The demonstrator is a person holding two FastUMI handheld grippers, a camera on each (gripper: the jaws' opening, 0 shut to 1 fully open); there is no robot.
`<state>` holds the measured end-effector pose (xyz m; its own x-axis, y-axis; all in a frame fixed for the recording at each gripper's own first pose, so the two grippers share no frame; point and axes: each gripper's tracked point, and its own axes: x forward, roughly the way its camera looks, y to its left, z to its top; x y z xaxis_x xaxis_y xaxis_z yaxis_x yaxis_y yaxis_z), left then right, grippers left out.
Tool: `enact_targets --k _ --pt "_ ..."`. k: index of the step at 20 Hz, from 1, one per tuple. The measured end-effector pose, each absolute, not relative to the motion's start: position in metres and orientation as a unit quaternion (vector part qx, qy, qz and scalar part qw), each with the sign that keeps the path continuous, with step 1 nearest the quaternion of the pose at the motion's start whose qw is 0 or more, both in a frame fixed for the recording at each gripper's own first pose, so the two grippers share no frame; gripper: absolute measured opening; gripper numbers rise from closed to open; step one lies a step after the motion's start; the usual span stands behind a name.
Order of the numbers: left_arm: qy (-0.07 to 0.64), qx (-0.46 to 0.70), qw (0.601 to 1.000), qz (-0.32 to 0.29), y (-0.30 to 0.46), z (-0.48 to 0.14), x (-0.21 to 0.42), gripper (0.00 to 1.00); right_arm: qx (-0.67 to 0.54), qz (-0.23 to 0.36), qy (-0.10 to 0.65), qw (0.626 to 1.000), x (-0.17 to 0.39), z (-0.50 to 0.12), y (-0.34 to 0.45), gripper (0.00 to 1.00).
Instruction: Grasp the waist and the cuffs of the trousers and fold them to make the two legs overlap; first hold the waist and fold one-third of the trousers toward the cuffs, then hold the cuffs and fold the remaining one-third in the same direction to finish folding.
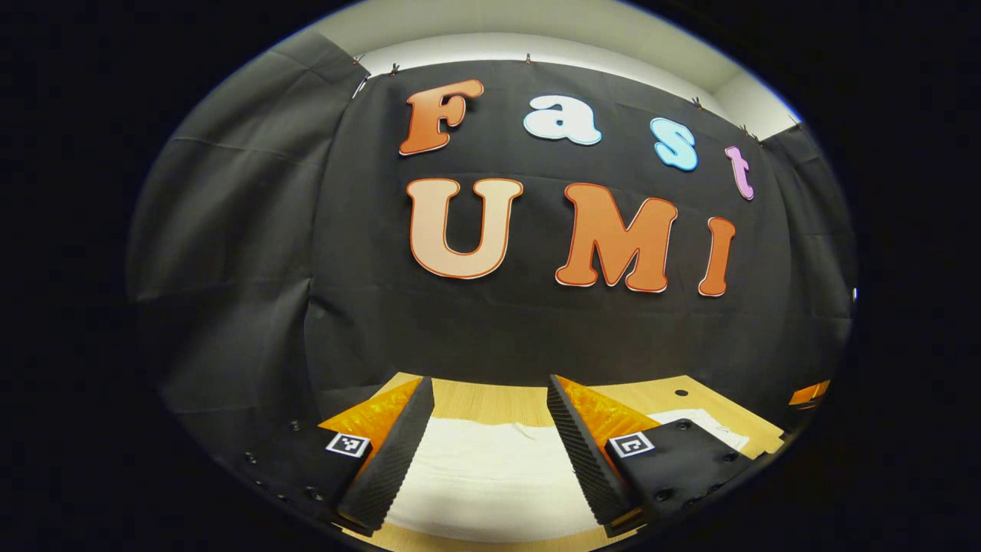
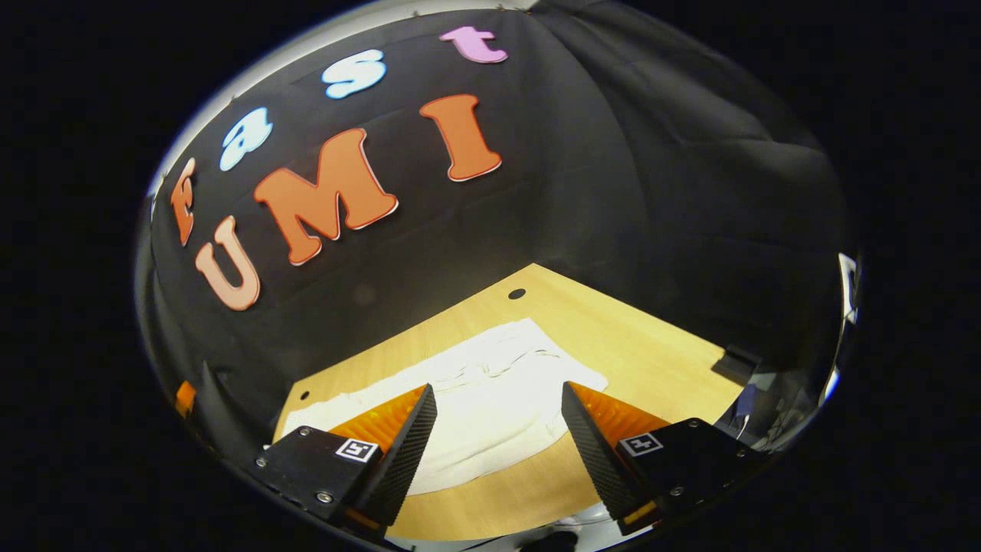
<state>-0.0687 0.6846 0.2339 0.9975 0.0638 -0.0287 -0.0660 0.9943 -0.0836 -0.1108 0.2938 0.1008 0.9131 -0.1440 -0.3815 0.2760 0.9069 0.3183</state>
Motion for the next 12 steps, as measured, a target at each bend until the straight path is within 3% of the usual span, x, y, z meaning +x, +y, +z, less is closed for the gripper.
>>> enact_targets --k 4,8,12 --pt "0.031 -0.046 0.998 0.038 0.665 0.226 -0.048 0.98 0.275 -0.075 0.241 0.928 -0.082 0.057 0.29 0.99" --pt "0.039 -0.031 0.997 0.064 0.665 0.221 -0.037 0.98 0.417 -0.119 0.309 0.846 -0.064 -0.009 0.264 0.98" --pt "0.056 -0.036 0.994 0.085 0.664 0.206 -0.032 0.98 0.467 -0.169 0.368 0.786 -0.067 -0.066 0.245 0.99"
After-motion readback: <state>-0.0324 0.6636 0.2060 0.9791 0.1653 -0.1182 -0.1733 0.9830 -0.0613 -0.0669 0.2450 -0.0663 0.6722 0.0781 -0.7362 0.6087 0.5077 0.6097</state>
